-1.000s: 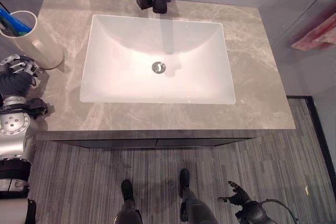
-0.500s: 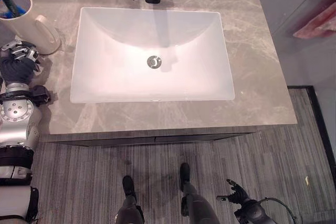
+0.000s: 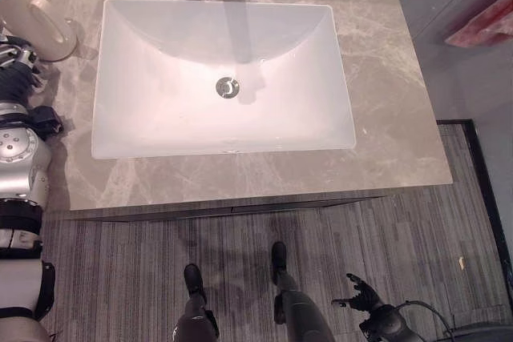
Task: Put brush and paste in cup on sink, flatten towel.
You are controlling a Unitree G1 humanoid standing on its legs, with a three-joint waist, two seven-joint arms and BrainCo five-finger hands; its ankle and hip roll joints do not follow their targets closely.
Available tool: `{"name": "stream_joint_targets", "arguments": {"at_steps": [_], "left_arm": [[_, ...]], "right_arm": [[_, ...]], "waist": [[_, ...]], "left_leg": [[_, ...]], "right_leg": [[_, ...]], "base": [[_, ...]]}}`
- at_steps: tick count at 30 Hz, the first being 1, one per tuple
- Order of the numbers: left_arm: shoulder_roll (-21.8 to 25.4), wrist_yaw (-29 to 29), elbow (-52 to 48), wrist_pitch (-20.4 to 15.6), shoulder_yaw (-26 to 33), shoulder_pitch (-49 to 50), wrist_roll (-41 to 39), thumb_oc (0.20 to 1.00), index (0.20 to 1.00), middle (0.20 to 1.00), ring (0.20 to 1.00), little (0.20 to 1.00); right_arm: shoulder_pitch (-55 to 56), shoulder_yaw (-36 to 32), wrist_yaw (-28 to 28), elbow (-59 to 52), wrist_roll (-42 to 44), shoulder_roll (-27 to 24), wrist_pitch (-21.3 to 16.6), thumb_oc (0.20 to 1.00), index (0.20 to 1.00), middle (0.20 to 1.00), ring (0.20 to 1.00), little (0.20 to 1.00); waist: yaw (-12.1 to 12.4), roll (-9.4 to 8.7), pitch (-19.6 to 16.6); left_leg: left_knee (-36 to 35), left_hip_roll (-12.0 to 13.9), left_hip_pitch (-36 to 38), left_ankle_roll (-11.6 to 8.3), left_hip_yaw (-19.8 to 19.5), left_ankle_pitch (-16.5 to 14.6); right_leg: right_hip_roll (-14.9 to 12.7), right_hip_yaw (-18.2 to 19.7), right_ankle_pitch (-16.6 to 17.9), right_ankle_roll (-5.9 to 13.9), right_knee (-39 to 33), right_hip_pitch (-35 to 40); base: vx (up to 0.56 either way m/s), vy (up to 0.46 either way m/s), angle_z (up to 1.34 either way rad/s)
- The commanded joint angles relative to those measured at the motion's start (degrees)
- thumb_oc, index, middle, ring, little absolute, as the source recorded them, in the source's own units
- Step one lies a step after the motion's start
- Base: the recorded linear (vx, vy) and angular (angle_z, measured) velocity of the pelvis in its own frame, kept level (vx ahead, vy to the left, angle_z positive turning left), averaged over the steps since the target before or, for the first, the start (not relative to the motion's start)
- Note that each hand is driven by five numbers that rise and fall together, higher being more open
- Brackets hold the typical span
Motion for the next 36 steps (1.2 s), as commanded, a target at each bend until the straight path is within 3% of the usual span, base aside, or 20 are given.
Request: {"name": "stream_joint_targets", "arguments": {"at_steps": [1,16,29,30,32,33,35,36], "left_arm": [[2.31,1.72,5.01,-0.17,-1.59,-4.72,2.71,0.200,0.200,0.200,0.200,0.200],[5.27,2.18,14.87,1.23,-9.95,-19.34,2.34,0.200,0.200,0.200,0.200,0.200],[3.33,3.44,14.67,0.99,-11.64,-22.02,2.45,0.200,0.200,0.200,0.200,0.200],[2.94,3.64,14.36,0.93,-11.44,-21.89,2.45,0.200,0.200,0.200,0.200,0.200],[2.77,3.67,14.38,0.98,-11.11,-21.69,2.44,0.200,0.200,0.200,0.200,0.200],[2.09,3.97,14.41,1.03,-11.02,-21.64,2.59,0.200,0.200,0.200,0.200,0.200],[1.60,4.06,14.39,1.08,-11.01,-21.49,2.97,0.200,0.200,0.200,0.200,0.200],[1.43,4.16,14.52,1.18,-11.09,-21.55,3.19,0.200,0.200,0.200,0.200,0.200]], "right_arm": [[-2.05,-0.31,-0.63,-2.81,-1.00,-3.28,-1.03,1.000,1.000,1.000,1.000,1.000],[-2.25,0.89,-0.53,-3.74,1.03,-2.66,-1.84,1.000,1.000,1.000,1.000,1.000],[-1.80,1.90,-0.27,-5.08,1.65,-2.61,-2.29,1.000,1.000,1.000,1.000,1.000],[-1.68,2.02,-0.21,-5.35,1.65,-2.53,-2.31,1.000,1.000,1.000,1.000,1.000],[-1.71,2.14,-0.15,-5.56,1.59,-2.66,-2.34,1.000,1.000,1.000,1.000,1.000],[-1.71,2.43,-0.06,-5.66,1.58,-2.59,-2.41,1.000,1.000,1.000,1.000,1.000],[-1.68,2.60,0.00,-5.84,1.62,-2.80,-2.53,1.000,1.000,1.000,1.000,1.000],[-1.70,2.62,0.00,-5.88,1.62,-2.78,-2.57,1.000,1.000,1.000,1.000,1.000]], "waist": [[-0.88,0.61,2.54],[-2.07,-0.73,3.43],[-2.88,-0.92,4.16],[-2.75,-0.66,3.86],[-2.89,-1.05,4.24],[-2.67,-0.73,3.97],[-2.80,-1.02,4.31],[-2.66,-0.63,3.94]], "left_leg": [[0.28,-1.16,1.74,1.92,-2.16,-0.31],[0.28,-1.09,-1.04,2.18,-1.09,-0.06],[0.28,-1.07,-1.05,2.29,0.58,-0.22],[0.28,-0.81,-0.34,1.98,0.08,-2.02],[0.28,-1.03,-0.73,2.33,0.99,-0.37],[0.28,-0.80,0.03,1.98,0.45,-2.02],[0.28,-0.96,-0.33,2.27,1.21,-0.37],[0.28,-0.69,0.28,1.92,0.52,-2.00]], "right_leg": [[-3.38,-0.02,5.74,6.70,-0.12,4.14],[-3.07,0.39,8.43,7.63,-0.12,1.58],[-2.98,1.80,9.54,7.93,-0.12,0.19],[-2.59,1.86,8.27,8.10,-0.12,0.67],[-2.83,1.95,9.36,7.87,-0.12,0.20],[-2.60,2.03,8.11,8.03,-0.12,0.72],[-2.76,1.92,8.56,7.66,-0.12,0.20],[-2.54,1.98,7.34,7.91,-0.12,0.69]], "base": [[0.00,0.000,0.00],[0.00,0.000,0.00],[0.01,0.013,-0.06],[0.10,0.030,-0.11],[0.01,-0.004,-0.10],[0.01,-0.005,-0.10],[0.01,-0.007,-0.07],[-0.08,-0.036,-0.04]]}}
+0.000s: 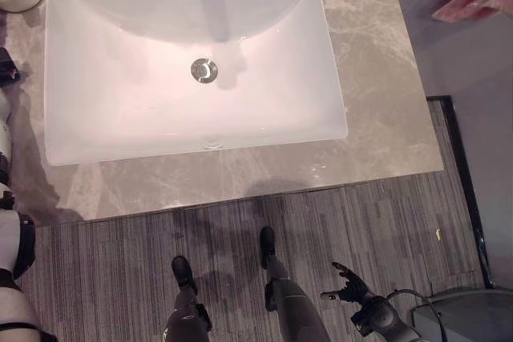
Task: Put brush and paste in cup on sink, flatten towel.
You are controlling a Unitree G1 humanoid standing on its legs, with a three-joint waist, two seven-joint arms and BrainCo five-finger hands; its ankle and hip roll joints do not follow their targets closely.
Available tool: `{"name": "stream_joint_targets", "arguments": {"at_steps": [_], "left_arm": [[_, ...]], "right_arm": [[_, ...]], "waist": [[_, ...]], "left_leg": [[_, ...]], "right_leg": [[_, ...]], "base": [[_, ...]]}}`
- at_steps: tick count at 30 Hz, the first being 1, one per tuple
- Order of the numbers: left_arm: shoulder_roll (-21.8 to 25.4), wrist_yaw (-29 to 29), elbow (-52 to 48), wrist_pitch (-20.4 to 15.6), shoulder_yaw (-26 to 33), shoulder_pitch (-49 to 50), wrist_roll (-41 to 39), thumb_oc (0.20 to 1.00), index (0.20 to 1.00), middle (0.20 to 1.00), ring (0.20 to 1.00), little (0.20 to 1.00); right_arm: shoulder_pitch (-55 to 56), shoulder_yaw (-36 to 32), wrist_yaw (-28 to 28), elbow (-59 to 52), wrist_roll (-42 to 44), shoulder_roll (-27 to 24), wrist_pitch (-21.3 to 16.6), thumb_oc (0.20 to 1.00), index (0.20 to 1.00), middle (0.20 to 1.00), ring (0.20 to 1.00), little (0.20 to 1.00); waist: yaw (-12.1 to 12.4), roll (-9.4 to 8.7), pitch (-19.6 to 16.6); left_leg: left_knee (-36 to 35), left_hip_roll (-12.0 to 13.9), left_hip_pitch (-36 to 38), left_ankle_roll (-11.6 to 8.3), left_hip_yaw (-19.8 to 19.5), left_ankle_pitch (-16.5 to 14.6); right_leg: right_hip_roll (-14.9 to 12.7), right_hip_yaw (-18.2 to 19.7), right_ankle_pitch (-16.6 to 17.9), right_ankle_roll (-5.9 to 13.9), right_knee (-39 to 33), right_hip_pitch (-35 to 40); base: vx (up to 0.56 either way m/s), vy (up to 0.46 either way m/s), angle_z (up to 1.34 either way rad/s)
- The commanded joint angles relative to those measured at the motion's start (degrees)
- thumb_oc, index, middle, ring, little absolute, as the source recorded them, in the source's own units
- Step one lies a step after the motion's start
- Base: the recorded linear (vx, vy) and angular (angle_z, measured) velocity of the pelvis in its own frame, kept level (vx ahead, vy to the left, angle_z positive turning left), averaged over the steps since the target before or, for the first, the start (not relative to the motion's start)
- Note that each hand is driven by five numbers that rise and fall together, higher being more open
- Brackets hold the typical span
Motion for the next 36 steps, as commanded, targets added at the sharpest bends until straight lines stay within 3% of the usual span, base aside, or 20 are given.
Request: {"name": "stream_joint_targets", "arguments": {"at_steps": [1,15,25,31,36], "left_arm": [[-2.95,0.91,2.13,-1.13,-1.51,-2.36,1.61,0.200,0.200,0.200,0.200,0.200],[-5.28,9.09,4.84,2.65,3.69,-0.48,9.89,0.200,0.200,0.200,0.200,0.200],[-7.37,10.28,1.68,3.27,5.64,2.51,11.74,0.200,0.200,0.200,0.200,0.200],[-11.17,11.18,-8.09,1.91,7.05,7.59,12.40,0.200,0.200,0.200,0.200,0.200],[-19.11,9.57,-35.72,-2.79,16.32,31.24,12.89,0.200,0.200,0.200,0.200,0.200]], "right_arm": [[-1.53,-0.33,0.04,-1.54,1.04,-2.39,-1.07,1.000,1.000,1.000,1.000,1.000],[-0.84,0.89,0.49,-0.10,-0.42,-2.56,-0.92,1.000,1.000,1.000,1.000,1.000],[0.41,1.08,1.34,0.68,-2.01,-3.00,-0.56,1.000,1.000,1.000,1.000,1.000],[0.54,0.75,1.15,0.90,-2.27,-2.41,-0.19,1.000,1.000,1.000,1.000,1.000],[2.22,-2.70,0.62,2.37,-4.37,-0.99,0.57,1.000,1.000,1.000,1.000,1.000]], "waist": [[-0.08,1.54,3.69],[1.08,0.37,1.80],[2.08,-0.97,0.25],[3.16,-1.15,0.17],[5.05,-0.01,-1.01]], "left_leg": [[0.25,-0.59,2.64,2.05,-2.10,-0.21],[0.25,0.84,5.70,1.44,-2.11,-0.13],[0.25,1.99,7.91,0.91,-3.58,-0.07],[0.25,2.18,8.35,0.76,-5.09,0.32],[0.25,1.65,10.87,0.92,-6.36,0.24]], "right_leg": [[-2.88,-0.22,6.14,6.21,-0.14,5.12],[-1.76,-0.86,3.06,5.36,-0.14,7.39],[-1.18,-2.74,1.19,4.57,-0.14,10.46],[-1.21,-4.00,0.70,4.24,-0.14,11.94],[-2.06,-5.69,-0.66,3.63,-0.14,15.97]], "base": [[0.00,0.000,0.00],[0.00,-0.041,-0.06],[-0.01,-0.051,0.00],[-0.03,-0.052,0.12],[0.01,-0.012,0.11]]}}
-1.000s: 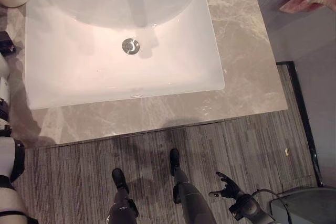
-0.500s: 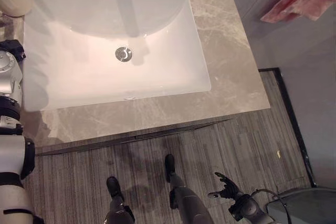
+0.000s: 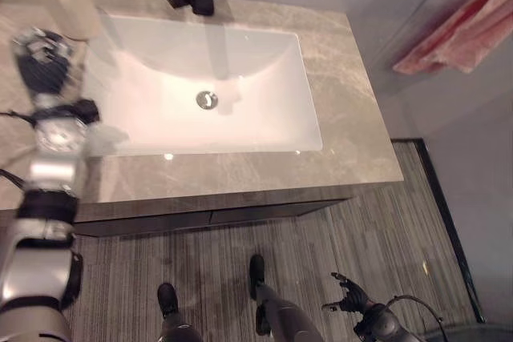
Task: Put brush and paste in cup on sink, flatten towel.
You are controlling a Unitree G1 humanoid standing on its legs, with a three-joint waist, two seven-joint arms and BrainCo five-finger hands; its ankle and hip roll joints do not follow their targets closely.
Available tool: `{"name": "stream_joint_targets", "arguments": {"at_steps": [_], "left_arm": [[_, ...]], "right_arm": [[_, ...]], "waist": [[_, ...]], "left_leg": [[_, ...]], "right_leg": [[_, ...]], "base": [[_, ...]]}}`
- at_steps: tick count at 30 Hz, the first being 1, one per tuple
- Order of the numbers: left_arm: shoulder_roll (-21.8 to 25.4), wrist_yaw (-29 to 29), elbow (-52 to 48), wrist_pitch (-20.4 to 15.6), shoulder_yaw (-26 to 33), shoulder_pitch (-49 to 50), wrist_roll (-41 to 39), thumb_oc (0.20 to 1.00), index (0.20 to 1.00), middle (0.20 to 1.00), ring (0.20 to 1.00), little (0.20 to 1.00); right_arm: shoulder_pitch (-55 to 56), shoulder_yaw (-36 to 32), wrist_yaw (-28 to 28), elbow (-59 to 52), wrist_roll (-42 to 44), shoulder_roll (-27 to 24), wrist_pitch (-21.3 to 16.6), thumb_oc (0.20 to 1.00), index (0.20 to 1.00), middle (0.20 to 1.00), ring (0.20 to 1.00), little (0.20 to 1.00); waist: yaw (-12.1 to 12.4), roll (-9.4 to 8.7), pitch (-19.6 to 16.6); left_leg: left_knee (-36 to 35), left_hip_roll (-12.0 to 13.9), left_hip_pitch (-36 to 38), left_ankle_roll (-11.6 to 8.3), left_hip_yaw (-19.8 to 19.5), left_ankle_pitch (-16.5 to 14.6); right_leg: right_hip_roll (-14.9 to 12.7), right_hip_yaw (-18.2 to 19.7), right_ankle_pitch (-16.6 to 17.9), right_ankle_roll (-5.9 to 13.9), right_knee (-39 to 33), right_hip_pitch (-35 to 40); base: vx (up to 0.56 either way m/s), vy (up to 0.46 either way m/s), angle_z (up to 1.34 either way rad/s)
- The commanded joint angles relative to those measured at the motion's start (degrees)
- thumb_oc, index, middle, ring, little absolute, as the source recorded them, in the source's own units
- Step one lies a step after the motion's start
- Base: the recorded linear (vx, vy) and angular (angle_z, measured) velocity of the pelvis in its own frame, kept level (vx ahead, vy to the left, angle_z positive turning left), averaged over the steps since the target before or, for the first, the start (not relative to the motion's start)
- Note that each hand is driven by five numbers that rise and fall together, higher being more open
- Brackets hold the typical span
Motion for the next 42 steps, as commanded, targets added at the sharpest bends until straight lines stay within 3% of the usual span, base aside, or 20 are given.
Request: {"name": "stream_joint_targets", "arguments": {"at_steps": [1,2,4,5,6,7,8,9,18,21,23,24,25,27,28,34,36,39,40,42], "left_arm": [[-4.30,-4.66,-6.72,-6.34,3.71,7.38,0.24,0.200,0.200,0.200,0.200,0.200],[-4.39,-4.70,-7.12,-6.15,4.04,7.83,0.29,0.200,0.200,0.200,0.200,0.200],[-4.46,-15.67,-18.74,-6.22,5.73,22.17,-1.94,0.200,0.200,0.200,0.200,0.200],[-2.80,-21.09,-23.48,-5.45,7.02,28.86,-3.59,0.247,0.247,0.247,0.247,0.247],[-1.67,-24.01,-25.30,-5.43,7.01,31.89,-4.11,0.467,0.467,0.467,0.467,0.467],[-1.32,-26.03,-26.50,-5.58,7.28,34.43,-5.60,0.504,0.504,0.504,0.504,0.504],[-0.58,-27.98,-27.76,-5.32,7.81,36.81,-6.66,0.661,0.661,0.661,0.661,0.661],[-0.04,-29.45,-28.73,-4.97,8.05,39.08,-6.87,1.000,1.000,1.000,1.000,1.000],[-2.46,-29.57,-28.28,-3.35,9.75,43.56,-7.70,1.000,1.000,1.000,1.000,1.000],[-2.97,-29.39,-28.34,-2.92,9.86,43.12,-7.39,1.000,1.000,1.000,1.000,1.000],[-3.48,-29.39,-27.69,-2.65,9.21,42.14,-7.08,1.000,1.000,1.000,1.000,1.000],[-3.48,-29.39,-27.67,-2.66,9.22,42.10,-7.08,1.000,1.000,1.000,1.000,1.000],[-3.99,-29.42,-26.50,-2.61,8.33,41.15,-7.04,1.000,1.000,1.000,1.000,1.000],[-4.05,-29.29,-26.56,-2.51,8.59,41.17,-6.89,1.000,1.000,1.000,1.000,1.000],[-4.78,-29.08,-26.62,-2.14,8.12,40.38,-6.61,1.000,1.000,1.000,1.000,1.000],[-7.24,-29.12,-25.24,-1.90,4.47,37.31,-7.24,1.000,1.000,1.000,1.000,1.000],[-8.35,-28.75,-25.38,-1.88,4.04,35.64,-8.69,1.000,1.000,1.000,1.000,1.000],[-9.30,-28.48,-25.21,-2.27,2.69,33.96,-9.29,1.000,1.000,1.000,1.000,1.000],[-9.55,-28.29,-24.95,-2.38,2.02,33.35,-9.23,1.000,1.000,1.000,1.000,1.000],[-9.74,-28.06,-24.59,-2.36,1.76,32.77,-9.14,1.000,1.000,1.000,1.000,1.000]], "right_arm": [[0.61,-4.55,-1.00,3.89,-2.50,-0.28,0.76,1.000,1.000,1.000,1.000,1.000],[0.65,-4.38,-1.01,3.87,-2.50,-0.39,0.76,1.000,1.000,1.000,1.000,1.000],[2.03,-8.54,-0.67,6.23,-3.28,-0.59,1.12,1.000,1.000,1.000,1.000,1.000],[2.69,-10.46,-0.27,7.19,-4.14,-1.14,1.23,1.000,1.000,1.000,1.000,1.000],[3.08,-11.40,-0.25,7.54,-4.04,-1.18,1.27,1.000,1.000,1.000,1.000,1.000],[3.14,-12.50,-0.10,8.16,-3.93,-1.12,1.21,1.000,1.000,1.000,1.000,1.000],[3.58,-13.12,0.18,7.88,-4.19,-1.39,1.11,1.000,1.000,1.000,1.000,1.000],[4.15,-13.69,0.14,8.76,-4.19,-1.20,1.04,1.000,1.000,1.000,1.000,1.000],[3.83,-15.06,-0.57,13.30,-5.06,0.45,2.18,1.000,1.000,1.000,1.000,1.000],[3.27,-14.55,-0.66,13.95,-5.11,1.15,2.49,1.000,1.000,1.000,1.000,1.000],[3.13,-13.75,-0.36,13.72,-4.99,1.69,2.34,1.000,1.000,1.000,1.000,1.000],[3.09,-13.75,-0.36,13.73,-4.98,1.69,2.34,1.000,1.000,1.000,1.000,1.000],[3.27,-12.71,-0.12,13.48,-4.58,1.86,2.11,1.000,1.000,1.000,1.000,1.000],[3.55,-12.18,-0.07,13.48,-4.80,1.91,2.15,1.000,1.000,1.000,1.000,1.000],[4.28,-11.41,-0.07,13.89,-5.23,2.21,2.14,1.000,1.000,1.000,1.000,1.000],[6.04,-11.35,0.05,14.71,-5.43,1.74,2.36,1.000,1.000,1.000,1.000,1.000],[5.33,-12.18,-0.40,14.41,-4.12,-0.18,2.04,1.000,1.000,1.000,1.000,1.000],[4.61,-13.14,-0.81,14.11,-2.99,-1.57,1.77,1.000,1.000,1.000,1.000,1.000],[4.45,-14.16,-1.25,14.33,-2.18,-1.89,1.92,1.000,1.000,1.000,1.000,1.000],[4.88,-15.27,-1.44,14.36,-0.89,-2.06,1.97,1.000,1.000,1.000,1.000,1.000]], "waist": [[1.85,1.99,-0.73],[1.68,1.98,-0.93],[2.18,3.63,-2.46],[2.39,4.59,-3.57],[2.51,4.94,-3.89],[2.67,5.42,-4.23],[2.69,5.71,-4.49],[2.73,5.93,-4.73],[3.07,6.62,-6.17],[3.95,7.73,-5.11],[2.75,8.59,-3.88],[2.79,8.56,-3.95],[1.61,9.13,-3.12],[1.96,9.14,-2.81],[1.93,8.97,-3.29],[0.07,9.12,-3.96],[0.56,8.66,-4.12],[1.27,7.81,-2.35],[1.50,7.51,-2.01],[1.29,7.30,-2.07]], "left_leg": [[0.27,-2.11,0.73,2.95,-4.59,-0.82],[0.27,-2.18,0.53,2.99,-4.57,-0.58],[0.27,-3.38,3.67,3.81,-4.32,-2.01],[0.27,-4.43,5.47,4.48,-4.25,-2.87],[0.27,-5.07,6.20,4.86,-4.18,-3.09],[0.27,-5.70,6.85,5.20,-4.29,-3.39],[0.27,-6.21,7.50,5.49,-4.24,-3.66],[0.27,-6.75,8.21,5.81,-4.23,-4.02],[0.27,-11.63,9.02,8.52,-5.17,-5.99],[0.27,-11.70,9.68,9.26,-3.90,-6.54],[0.27,-11.58,10.77,9.49,-3.93,-7.01],[0.27,-11.60,10.61,9.48,-3.87,-6.88],[0.27,-11.58,11.09,9.71,-3.85,-6.72],[0.27,-11.89,11.62,9.91,-3.29,-7.04],[0.27,-12.28,11.79,9.87,-2.57,-7.39],[0.27,-12.00,13.64,9.21,-3.16,-8.13],[12.00,-9.77,11.05,6.87,-1.79,-9.09],[23.71,-7.45,5.74,4.45,-2.80,-5.93],[25.42,-7.08,3.83,3.91,-3.57,-4.43],[21.75,-6.08,1.98,4.54,-2.73,-5.27]], "right_leg": [[-4.91,-2.81,0.45,6.39,-0.11,5.11],[-4.97,-2.76,0.62,6.35,-0.11,4.90],[-5.95,-2.87,0.76,6.64,-0.11,7.89],[-6.60,-2.64,1.05,6.87,0.19,9.35],[-7.12,-2.58,1.25,7.02,0.56,9.84],[-7.64,-2.45,1.49,7.14,1.40,10.11],[-8.16,-2.34,1.64,7.35,2.01,10.48],[-8.73,-2.34,1.77,7.62,2.51,10.90],[-13.81,-3.41,9.27,9.34,6.53,10.48],[-14.24,-8.62,7.28,8.63,13.05,8.16],[-10.95,-8.51,3.58,7.60,17.32,6.04],[-10.95,-8.46,3.69,7.54,17.29,5.86],[-4.73,-6.17,-0.61,5.56,18.90,1.94],[-4.80,-8.53,-1.31,5.21,18.44,1.96],[-3.98,-12.00,-2.66,3.85,16.00,2.30],[-0.22,-10.16,-3.93,2.98,11.94,4.59],[1.57,-9.80,-6.62,0.60,9.23,9.20],[1.39,-10.04,-7.69,-1.12,9.34,10.82],[1.08,-10.26,-7.99,-1.27,9.28,11.08],[0.37,-10.34,-8.38,-0.69,8.48,12.28]], "base": [[0.03,0.040,0.20],[0.09,0.114,0.14],[0.08,0.158,0.15],[0.06,0.189,0.23],[0.06,0.200,0.24],[0.02,0.160,0.26],[0.03,0.156,0.14],[0.01,0.103,0.02],[-0.01,0.154,0.05],[-0.03,0.200,-0.05],[0.00,0.163,-0.36],[0.02,0.150,-0.11],[0.02,0.127,-0.03],[0.05,0.081,-0.08],[0.10,-0.003,-0.05],[0.17,-0.086,0.03],[0.28,-0.272,-0.10],[0.02,-0.126,-0.20],[0.02,-0.055,-0.14],[0.10,0.032,0.01]]}}
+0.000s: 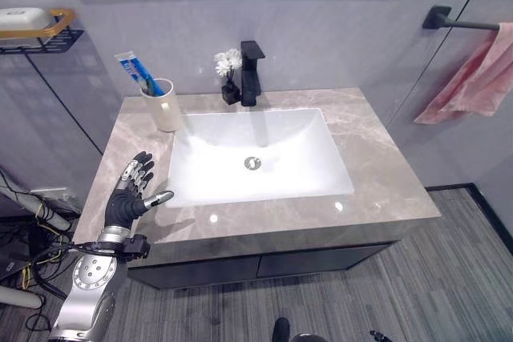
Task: Put brush and paste in cup on sink, flatten towel.
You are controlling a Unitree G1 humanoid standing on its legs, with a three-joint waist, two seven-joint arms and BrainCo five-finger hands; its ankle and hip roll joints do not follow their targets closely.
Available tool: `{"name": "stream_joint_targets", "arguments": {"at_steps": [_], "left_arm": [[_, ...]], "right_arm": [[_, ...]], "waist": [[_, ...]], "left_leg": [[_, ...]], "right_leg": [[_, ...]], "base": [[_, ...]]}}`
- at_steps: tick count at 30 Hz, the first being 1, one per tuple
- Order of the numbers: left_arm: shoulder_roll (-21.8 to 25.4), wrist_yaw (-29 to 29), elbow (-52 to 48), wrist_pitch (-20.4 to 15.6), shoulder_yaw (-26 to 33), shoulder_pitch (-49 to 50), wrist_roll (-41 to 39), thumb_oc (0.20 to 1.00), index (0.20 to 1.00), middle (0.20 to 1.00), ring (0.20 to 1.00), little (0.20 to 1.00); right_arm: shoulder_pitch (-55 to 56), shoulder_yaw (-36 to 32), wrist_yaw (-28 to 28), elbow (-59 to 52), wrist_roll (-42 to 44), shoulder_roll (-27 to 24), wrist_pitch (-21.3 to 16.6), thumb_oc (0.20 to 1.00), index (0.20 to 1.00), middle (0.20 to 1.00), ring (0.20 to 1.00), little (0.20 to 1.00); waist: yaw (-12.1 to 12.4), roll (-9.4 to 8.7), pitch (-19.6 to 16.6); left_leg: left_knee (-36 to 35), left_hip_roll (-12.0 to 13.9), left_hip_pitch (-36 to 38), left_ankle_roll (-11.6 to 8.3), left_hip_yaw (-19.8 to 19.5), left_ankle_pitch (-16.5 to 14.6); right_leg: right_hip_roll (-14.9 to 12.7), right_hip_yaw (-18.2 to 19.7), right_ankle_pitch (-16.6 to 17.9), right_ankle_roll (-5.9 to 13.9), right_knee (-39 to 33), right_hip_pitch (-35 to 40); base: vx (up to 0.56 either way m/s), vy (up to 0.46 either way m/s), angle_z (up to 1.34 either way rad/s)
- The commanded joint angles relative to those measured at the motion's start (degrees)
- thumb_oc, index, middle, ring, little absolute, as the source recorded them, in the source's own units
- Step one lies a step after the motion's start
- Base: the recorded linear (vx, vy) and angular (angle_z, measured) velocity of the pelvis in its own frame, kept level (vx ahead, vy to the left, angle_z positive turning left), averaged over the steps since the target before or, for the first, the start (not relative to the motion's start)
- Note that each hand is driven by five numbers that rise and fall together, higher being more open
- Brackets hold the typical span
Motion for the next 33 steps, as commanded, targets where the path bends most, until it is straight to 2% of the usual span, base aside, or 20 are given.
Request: {"name": "stream_joint_targets", "arguments": {"at_steps": [1,2,4,6,10,13,14,17,18,20,24,25,26,27,33], "left_arm": [[-0.34,0.88,-2.65,-2.98,1.21,-1.70,-1.11,1.000,1.000,1.000,1.000,1.000],[-0.29,1.02,-2.88,-3.03,1.34,-1.47,-0.94,1.000,1.000,1.000,1.000,1.000],[-0.22,1.32,-2.94,-3.23,1.60,-1.15,-0.56,1.000,1.000,1.000,1.000,1.000],[0.09,1.54,-3.30,-3.67,2.46,-0.28,-0.49,1.000,1.000,1.000,1.000,1.000],[0.99,0.03,-4.75,-3.31,4.57,2.96,-1.31,1.000,1.000,1.000,1.000,1.000],[3.76,-3.02,-7.50,-3.69,7.07,7.32,-3.36,1.000,1.000,1.000,1.000,1.000],[11.26,-4.99,-12.19,-5.25,15.00,15.26,-4.21,1.000,1.000,1.000,1.000,1.000],[11.95,-5.08,-12.81,-5.65,16.33,16.44,-4.82,1.000,1.000,1.000,1.000,1.000],[12.86,-5.03,-13.47,-6.06,18.80,17.94,-5.71,1.000,1.000,1.000,1.000,1.000],[13.20,-4.62,-13.88,-6.42,20.23,18.72,-6.61,1.000,1.000,1.000,1.000,1.000],[12.21,-3.67,-12.85,-5.94,19.49,18.35,-8.31,1.000,1.000,1.000,1.000,1.000],[12.36,-3.75,-12.47,-5.67,18.77,18.14,-8.55,0.602,0.602,0.602,0.602,0.602],[12.36,-3.76,-12.47,-5.68,18.76,18.13,-8.55,0.558,0.558,0.558,0.558,0.558],[13.35,-4.18,-11.57,-4.84,17.38,17.92,-8.71,0.200,0.200,0.200,0.200,0.200],[17.48,-7.34,-11.19,-3.95,15.76,19.68,-10.63,0.200,0.200,0.200,0.200,0.200]], "right_arm": [[-0.95,-1.45,-1.38,1.22,3.99,-2.90,-0.20,1.000,1.000,1.000,1.000,1.000],[-0.82,-1.56,-1.61,1.74,3.83,-2.99,-0.13,1.000,1.000,1.000,1.000,1.000],[-0.87,-1.26,-1.97,2.31,3.12,-3.31,-0.04,1.000,1.000,1.000,1.000,1.000],[-1.19,-1.46,-2.34,3.07,2.76,-3.75,0.04,1.000,1.000,1.000,1.000,1.000],[-1.22,-3.10,-2.33,5.03,3.28,-3.48,0.18,1.000,1.000,1.000,1.000,1.000],[-0.98,-4.76,-1.80,6.34,3.46,-3.02,0.30,1.000,1.000,1.000,1.000,1.000],[-0.43,-2.73,-0.28,4.74,0.50,-1.82,-0.05,1.000,1.000,1.000,1.000,1.000],[-0.48,-1.83,0.10,5.02,-0.20,-1.37,0.07,1.000,1.000,1.000,1.000,1.000],[-0.64,-0.79,0.44,5.02,-0.99,-1.09,0.11,1.000,1.000,1.000,1.000,1.000],[-0.85,-0.58,0.55,5.08,-1.11,-0.98,0.29,1.000,1.000,1.000,1.000,1.000],[-1.77,-1.03,0.02,5.39,0.58,-1.02,0.54,1.000,1.000,1.000,1.000,1.000],[-1.93,-1.14,0.02,5.11,1.08,-1.03,0.49,1.000,1.000,1.000,1.000,1.000],[-1.93,-1.15,0.03,5.11,1.08,-1.04,0.49,1.000,1.000,1.000,1.000,1.000],[-2.40,-0.94,0.04,4.61,1.30,-1.32,0.43,1.000,1.000,1.000,1.000,1.000],[-2.21,-0.23,0.38,3.41,0.75,-2.11,0.14,1.000,1.000,1.000,1.000,1.000]], "waist": [[-1.07,-0.94,0.78],[-0.69,-0.99,0.54],[0.28,-0.39,0.63],[1.10,0.32,1.13],[1.23,1.46,0.28],[1.42,2.13,-0.15],[3.13,2.14,-0.63],[3.39,1.92,-0.92],[4.05,1.59,-1.78],[4.53,1.32,-2.33],[5.06,0.80,-2.79],[5.12,0.70,-2.73],[5.12,0.70,-2.73],[5.07,0.65,-2.51],[4.81,0.67,-1.42]], "left_leg": [[-6.80,-1.13,-1.96,1.34,0.73,3.63],[-9.81,-1.09,-2.49,1.50,-0.12,4.58],[-16.78,0.48,-4.12,0.31,-4.13,10.41],[-20.22,2.42,-5.01,-0.85,-7.86,14.11],[-21.73,2.34,-1.99,-0.58,-7.68,12.66],[-22.69,0.74,0.29,0.31,-6.37,11.94],[-22.81,-1.61,1.90,1.52,-5.04,10.36],[-23.37,-2.07,2.38,1.70,-5.17,10.33],[-24.47,-2.56,3.36,1.78,-5.29,10.22],[-25.06,-2.83,3.71,1.81,-5.66,10.12],[-25.22,-2.88,3.54,1.67,-6.11,10.01],[-25.22,-2.86,3.38,1.65,-6.24,10.00],[-25.22,-2.86,3.38,1.65,-6.24,10.00],[-25.22,-2.87,3.14,1.63,-6.27,10.04],[-25.22,-2.91,1.75,1.56,-6.09,10.17]], "right_leg": [[-2.10,1.37,2.00,4.34,1.27,0.14],[-2.25,2.24,1.97,4.57,0.64,0.81],[-2.21,3.74,1.57,4.60,0.35,1.38],[-2.69,5.09,1.06,4.88,0.33,2.03],[-3.22,6.57,-0.13,5.48,1.51,2.72],[-4.41,7.56,0.23,5.78,1.54,3.87],[-6.42,7.62,1.36,7.32,0.93,4.74],[-6.69,7.31,1.87,7.62,0.65,5.09],[-7.03,6.66,2.69,8.15,-0.10,5.84],[-7.21,6.27,3.41,8.49,-0.77,6.25],[-7.31,5.19,3.96,8.96,-1.71,6.70],[-7.31,5.04,4.07,9.01,-1.89,6.71],[-7.31,5.04,4.07,9.01,-1.89,6.70],[-7.40,4.88,4.42,9.22,-2.21,6.52],[-7.75,4.99,5.60,9.84,-3.09,5.24]], "base": [[0.18,0.096,0.23],[0.19,0.132,0.14],[0.17,0.162,-0.02],[0.12,0.138,-0.35],[0.17,0.141,-0.54],[0.25,0.258,-0.27],[0.21,0.251,-0.02],[0.12,0.108,-0.11],[0.06,0.022,0.33],[0.07,0.023,0.26],[0.03,0.011,0.09],[0.00,0.000,0.19],[0.01,0.010,0.21],[0.00,0.012,0.13],[0.00,0.012,-0.02]]}}
